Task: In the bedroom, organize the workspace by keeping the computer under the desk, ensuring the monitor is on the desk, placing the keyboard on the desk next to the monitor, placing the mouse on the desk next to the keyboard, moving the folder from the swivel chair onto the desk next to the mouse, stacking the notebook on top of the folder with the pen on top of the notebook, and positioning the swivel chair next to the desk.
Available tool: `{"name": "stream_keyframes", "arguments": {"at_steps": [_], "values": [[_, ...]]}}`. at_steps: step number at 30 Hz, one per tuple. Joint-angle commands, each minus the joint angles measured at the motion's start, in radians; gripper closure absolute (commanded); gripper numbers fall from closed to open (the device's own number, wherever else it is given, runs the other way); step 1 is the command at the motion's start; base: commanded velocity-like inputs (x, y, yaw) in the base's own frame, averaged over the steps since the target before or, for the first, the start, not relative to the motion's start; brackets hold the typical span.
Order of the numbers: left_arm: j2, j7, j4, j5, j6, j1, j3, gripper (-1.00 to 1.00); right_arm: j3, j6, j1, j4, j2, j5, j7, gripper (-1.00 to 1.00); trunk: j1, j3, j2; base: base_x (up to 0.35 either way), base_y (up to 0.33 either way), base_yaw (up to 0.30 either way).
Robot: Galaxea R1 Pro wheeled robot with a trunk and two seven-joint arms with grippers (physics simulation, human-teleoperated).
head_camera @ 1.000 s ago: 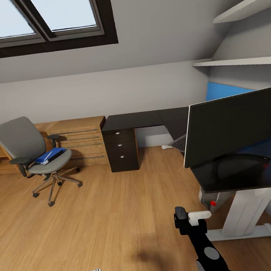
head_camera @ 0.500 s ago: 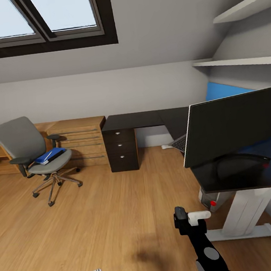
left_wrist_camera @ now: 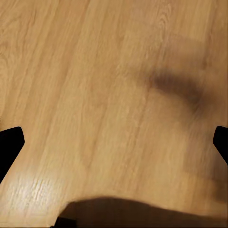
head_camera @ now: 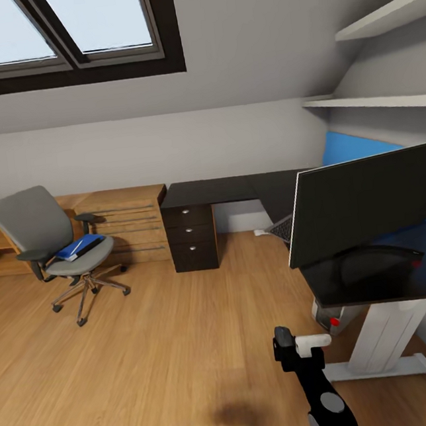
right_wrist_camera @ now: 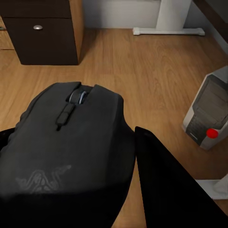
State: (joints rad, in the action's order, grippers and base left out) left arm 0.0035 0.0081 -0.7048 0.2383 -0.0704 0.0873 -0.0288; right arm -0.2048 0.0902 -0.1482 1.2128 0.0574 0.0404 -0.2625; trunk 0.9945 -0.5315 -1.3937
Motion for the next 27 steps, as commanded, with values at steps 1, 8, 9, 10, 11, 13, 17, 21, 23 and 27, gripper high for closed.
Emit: {"name": "stream_keyframes", "arguments": {"at_steps": [1, 8, 9, 10, 11, 13, 17, 21, 23, 27], "values": [[0.0, 0.001, 0.001, 0.011, -0.006, 0.0, 0.0, -1.0, -0.002, -0.002, -0.001, -0.005, 0.0, 0.008, -0.007, 1.0, -0.004, 0.002, 0.007, 0.0, 0.0, 0.0], [0.002, 0.001, 0.089, 0.01, -0.001, 0.0, -0.004, -1.0, -0.003, -0.026, -0.001, -0.05, 0.002, 0.01, -0.007, 1.0, -0.031, 0.024, 0.056, 0.0, 0.0, 0.0], [0.003, 0.001, 0.11, 0.01, 0.007, 0.0, -0.004, -1.0, -0.003, -0.027, -0.001, -0.051, 0.002, 0.01, -0.007, 1.0, -0.035, 0.027, 0.063, 0.0, 0.0, 0.0], [0.003, 0.0, 0.132, 0.01, 0.02, 0.0, -0.005, -1.0, -0.002, -0.028, -0.001, -0.054, 0.001, 0.01, -0.007, 1.0, -0.038, 0.03, 0.07, 0.0, 0.0, 0.0], [0.004, 0.0, 0.175, 0.011, 0.064, 0.0, -0.005, -1.0, -0.002, -0.029, -0.001, -0.06, 0.001, 0.01, -0.007, 1.0, -0.042, 0.034, 0.077, 0.0, 0.0, 0.0], [0.005, 0.0, 0.238, 0.011, 0.165, 0.0, -0.006, -1.0, -0.001, -0.032, -0.001, -0.079, 0.001, 0.01, -0.007, 1.0, -0.05, 0.04, 0.091, 0.0, 0.0, 0.0], [0.004, 0.0, 0.333, 0.01, 0.344, 0.0, -0.005, -1.0, 0.0, -0.068, -0.001, -0.123, 0.001, 0.01, -0.007, 1.0, -0.065, 0.052, 0.119, 0.0, 0.0, 0.0], [0.004, -0.002, 0.385, 0.009, 0.43, 0.0, -0.004, -1.0, -0.001, -0.155, -0.001, -0.208, 0.001, 0.01, -0.007, 1.0, -0.081, 0.065, 0.147, 0.0, 0.0, 0.0], [0.003, -0.002, 0.399, 0.009, 0.454, 0.0, -0.003, -1.0, -0.003, -0.22, -0.001, -0.278, 0.001, 0.008, -0.007, 1.0, -0.088, 0.071, 0.161, 0.0, 0.0, 0.0], [0.002, -0.002, 0.402, 0.009, 0.463, 0.0, -0.003, -1.0, -0.004, -0.241, -0.001, -0.306, 0.001, 0.008, -0.007, 1.0, -0.104, 0.084, 0.189, 0.0, 0.0, 0.0]]}}
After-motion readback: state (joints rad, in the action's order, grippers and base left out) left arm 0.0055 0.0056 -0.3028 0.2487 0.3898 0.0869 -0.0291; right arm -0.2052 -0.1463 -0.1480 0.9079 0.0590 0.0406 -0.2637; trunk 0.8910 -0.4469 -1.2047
